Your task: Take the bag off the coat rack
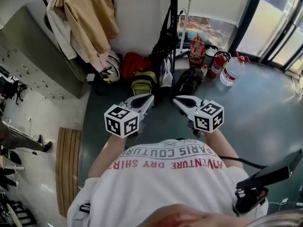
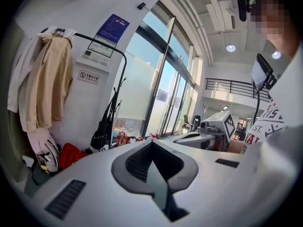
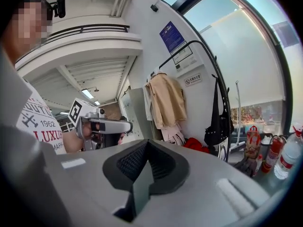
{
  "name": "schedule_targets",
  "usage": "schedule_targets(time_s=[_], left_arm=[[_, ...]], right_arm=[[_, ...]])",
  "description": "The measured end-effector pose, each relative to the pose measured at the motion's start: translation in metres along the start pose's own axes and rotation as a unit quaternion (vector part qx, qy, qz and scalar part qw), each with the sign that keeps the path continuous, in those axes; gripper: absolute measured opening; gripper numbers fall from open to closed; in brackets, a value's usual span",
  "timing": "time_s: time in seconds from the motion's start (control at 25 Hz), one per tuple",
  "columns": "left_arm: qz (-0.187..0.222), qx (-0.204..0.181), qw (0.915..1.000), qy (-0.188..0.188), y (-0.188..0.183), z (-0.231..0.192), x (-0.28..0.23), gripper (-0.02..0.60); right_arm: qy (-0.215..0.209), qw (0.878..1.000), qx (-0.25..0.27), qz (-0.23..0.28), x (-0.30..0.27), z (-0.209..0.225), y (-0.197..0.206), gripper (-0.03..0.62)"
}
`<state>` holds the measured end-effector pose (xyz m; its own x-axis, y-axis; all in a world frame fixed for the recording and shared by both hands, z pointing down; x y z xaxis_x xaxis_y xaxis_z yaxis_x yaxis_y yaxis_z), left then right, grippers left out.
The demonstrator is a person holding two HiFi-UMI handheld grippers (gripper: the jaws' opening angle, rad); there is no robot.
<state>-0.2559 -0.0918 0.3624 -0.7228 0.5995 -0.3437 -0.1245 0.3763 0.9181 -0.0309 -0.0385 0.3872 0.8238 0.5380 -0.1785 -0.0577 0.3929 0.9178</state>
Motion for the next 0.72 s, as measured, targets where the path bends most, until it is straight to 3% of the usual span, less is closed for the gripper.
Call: schedule_targets(time_s=[0.32,0.72], left_arm=[[-0.008,0.008,0.9999,-0.004,-0.032,-0.068,-0.090,0.000],[-0.020,0.014,0.9996,-0.011,-0.125,-0.164,-0.305,0.000]], right_arm=[[-0.013,1.000,0.008,0.003,-0.049,0.107,-0.034,0.002],[-0.004,1.000,-0.006,-0.013,-0.099,0.352,-0.128,0.002]])
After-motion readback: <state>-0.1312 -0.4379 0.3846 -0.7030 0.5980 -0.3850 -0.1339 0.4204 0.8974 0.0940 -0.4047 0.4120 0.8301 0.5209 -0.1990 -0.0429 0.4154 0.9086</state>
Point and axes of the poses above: the fingertips, and each gripper's own axes: x backward along the fingers, z to its right, y out of its underside, the point moved 10 cm from there along x, backward along the fingers, and after that the axes turned 12 degrees about -y, right-handed, at the moved point
